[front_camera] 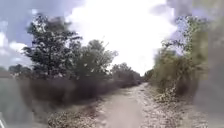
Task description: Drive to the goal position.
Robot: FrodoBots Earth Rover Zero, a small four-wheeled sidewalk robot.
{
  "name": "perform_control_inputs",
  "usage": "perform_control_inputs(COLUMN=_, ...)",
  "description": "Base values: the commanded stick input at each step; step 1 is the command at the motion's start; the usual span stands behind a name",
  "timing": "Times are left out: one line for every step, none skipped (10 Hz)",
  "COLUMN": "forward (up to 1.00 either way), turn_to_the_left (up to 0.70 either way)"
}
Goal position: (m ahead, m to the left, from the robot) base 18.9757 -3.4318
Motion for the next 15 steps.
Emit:
perform_control_inputs(forward=0.7, turn_to_the_left=0.0)
perform_control_inputs(forward=0.7, turn_to_the_left=0.0)
perform_control_inputs(forward=0.7, turn_to_the_left=0.0)
perform_control_inputs(forward=0.7, turn_to_the_left=0.0)
perform_control_inputs(forward=0.7, turn_to_the_left=0.0)
perform_control_inputs(forward=0.7, turn_to_the_left=0.0)
perform_control_inputs(forward=0.7, turn_to_the_left=0.0)
perform_control_inputs(forward=0.7, turn_to_the_left=0.0)
perform_control_inputs(forward=0.7, turn_to_the_left=0.0)
perform_control_inputs(forward=0.7, turn_to_the_left=0.0)
perform_control_inputs(forward=0.7, turn_to_the_left=0.0)
perform_control_inputs(forward=0.7, turn_to_the_left=0.0)
perform_control_inputs(forward=0.7, turn_to_the_left=0.0)
perform_control_inputs(forward=0.7, turn_to_the_left=0.0)
perform_control_inputs(forward=0.7, turn_to_the_left=0.0)
